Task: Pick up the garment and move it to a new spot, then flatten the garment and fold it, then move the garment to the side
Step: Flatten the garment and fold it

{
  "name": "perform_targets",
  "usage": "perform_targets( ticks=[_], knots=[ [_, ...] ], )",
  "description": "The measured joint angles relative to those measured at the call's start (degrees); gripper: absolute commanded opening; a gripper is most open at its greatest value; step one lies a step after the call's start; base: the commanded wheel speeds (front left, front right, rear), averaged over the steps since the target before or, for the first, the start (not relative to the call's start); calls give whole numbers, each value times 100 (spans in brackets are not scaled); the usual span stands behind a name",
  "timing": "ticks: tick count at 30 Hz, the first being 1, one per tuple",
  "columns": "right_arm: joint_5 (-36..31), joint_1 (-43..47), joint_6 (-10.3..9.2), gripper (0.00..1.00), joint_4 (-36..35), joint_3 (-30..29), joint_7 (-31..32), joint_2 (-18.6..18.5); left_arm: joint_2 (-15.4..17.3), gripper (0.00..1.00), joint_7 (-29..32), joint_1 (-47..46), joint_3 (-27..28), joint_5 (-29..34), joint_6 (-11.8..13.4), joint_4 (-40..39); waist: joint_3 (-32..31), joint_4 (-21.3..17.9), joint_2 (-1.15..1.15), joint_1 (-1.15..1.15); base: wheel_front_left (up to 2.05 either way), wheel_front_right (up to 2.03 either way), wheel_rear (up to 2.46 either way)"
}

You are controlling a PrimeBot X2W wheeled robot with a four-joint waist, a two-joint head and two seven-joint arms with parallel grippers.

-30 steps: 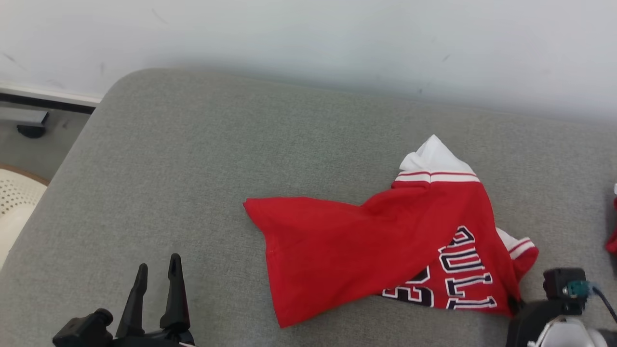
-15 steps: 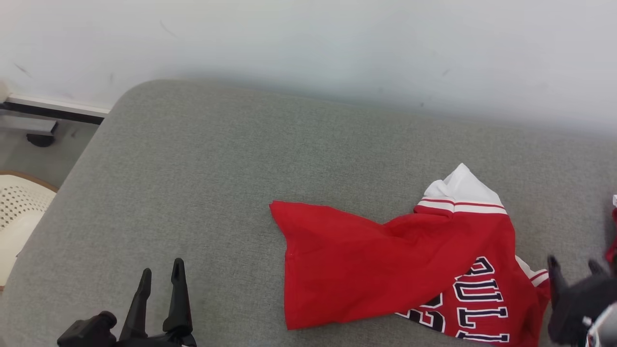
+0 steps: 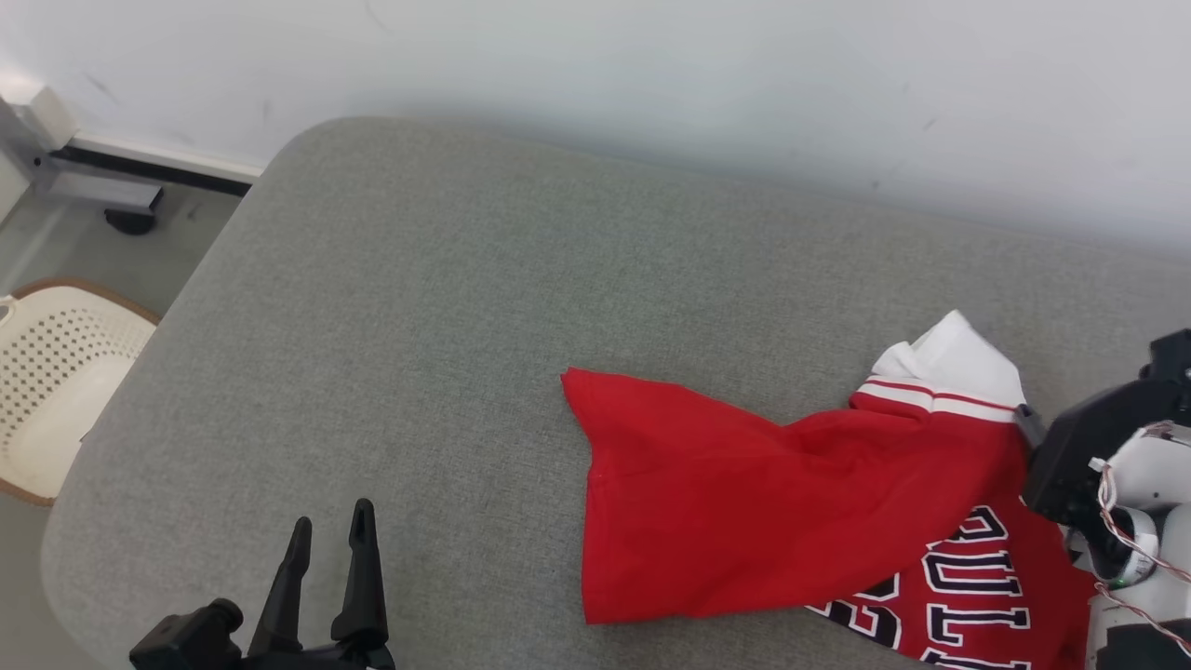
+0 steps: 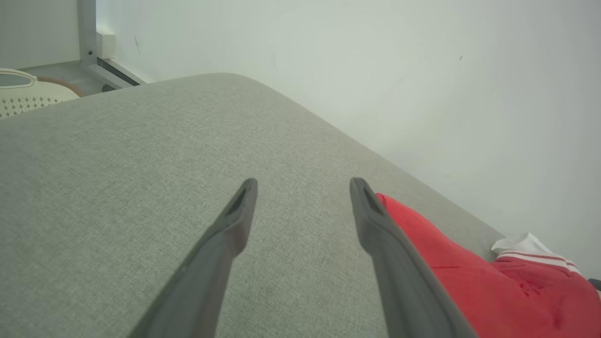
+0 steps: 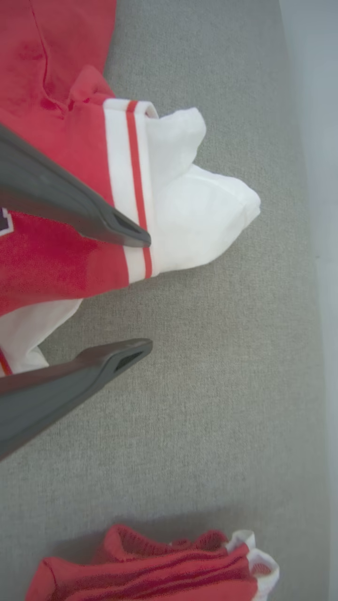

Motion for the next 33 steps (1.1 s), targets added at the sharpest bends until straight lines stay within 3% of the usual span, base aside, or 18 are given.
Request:
perform_targets(
  ticks=[2,3,4,5,14,20,26,29,33],
  knots=[
    [68,-146,0,98,344,3,-9,7,-9,100,0,-8,-2,-1,-3,18,61,58,0,0,0,0,0],
    [164,-181,0,45,474,0,-10,8,-9,100,-1,-16,-2,-1,-7,27,87,87,0,0,0,0,0],
    [193,-193,0,26,592,27,-16,7,-9,100,-1,-16,1,-2,-29,38,108,114,0,0,0,0,0],
    [205,-192,0,0,672,62,-31,9,-10,100,-2,-16,3,-2,-29,46,126,135,0,0,0,0,0],
    [421,-162,0,0,767,292,-244,-57,0,100,-24,-14,65,-11,4,38,121,-19,0,0,0,0,0],
    [614,12,0,0,-591,604,-622,-131,11,100,-24,-13,83,-13,42,31,26,-249,0,0,0,0,0],
    [605,859,0,0,-2635,700,-168,-94,43,100,-24,46,143,-68,102,-25,-107,-423,0,0,0,0,0],
    [568,1339,0,0,-2903,606,224,-30,44,100,-23,64,135,-75,102,-44,-144,-503,0,-1,0,0,0],
    [115,1547,0,0,-2568,422,337,-4,38,100,1,32,86,-76,99,-44,-165,-529,0,-1,0,0,0]
  ],
)
